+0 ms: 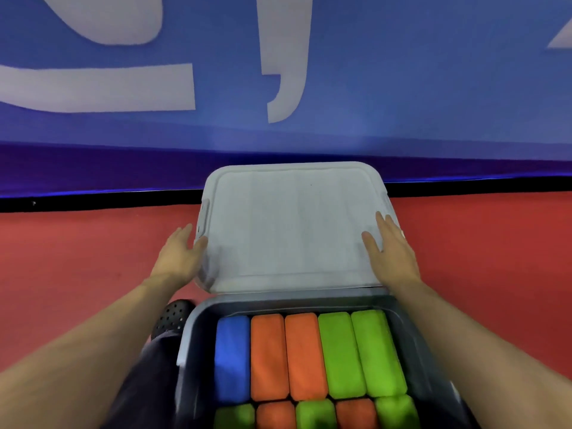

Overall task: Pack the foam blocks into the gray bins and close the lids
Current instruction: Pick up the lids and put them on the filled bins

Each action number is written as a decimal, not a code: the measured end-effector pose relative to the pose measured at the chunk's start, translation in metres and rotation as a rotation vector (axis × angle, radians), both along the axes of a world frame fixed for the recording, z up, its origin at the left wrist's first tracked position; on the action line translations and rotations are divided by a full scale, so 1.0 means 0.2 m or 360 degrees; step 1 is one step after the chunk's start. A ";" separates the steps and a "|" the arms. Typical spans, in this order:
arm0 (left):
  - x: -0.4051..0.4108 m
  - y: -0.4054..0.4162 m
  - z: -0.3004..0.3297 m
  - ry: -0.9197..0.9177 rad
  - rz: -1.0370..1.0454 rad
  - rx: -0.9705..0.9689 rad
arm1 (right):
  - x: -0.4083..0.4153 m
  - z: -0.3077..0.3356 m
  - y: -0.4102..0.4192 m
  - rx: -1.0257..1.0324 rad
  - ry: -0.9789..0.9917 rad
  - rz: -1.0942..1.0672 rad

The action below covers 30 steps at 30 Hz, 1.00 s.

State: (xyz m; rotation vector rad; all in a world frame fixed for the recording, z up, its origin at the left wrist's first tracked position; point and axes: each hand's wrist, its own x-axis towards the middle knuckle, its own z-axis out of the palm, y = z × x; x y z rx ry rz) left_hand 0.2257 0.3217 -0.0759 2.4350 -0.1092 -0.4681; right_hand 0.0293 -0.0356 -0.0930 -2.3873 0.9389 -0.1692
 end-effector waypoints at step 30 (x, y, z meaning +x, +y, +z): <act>-0.55 1.76 -0.31 0.0245 0.0774 -0.0080 | 0.35 0.19 1.81 -0.0380 0.0402 0.1578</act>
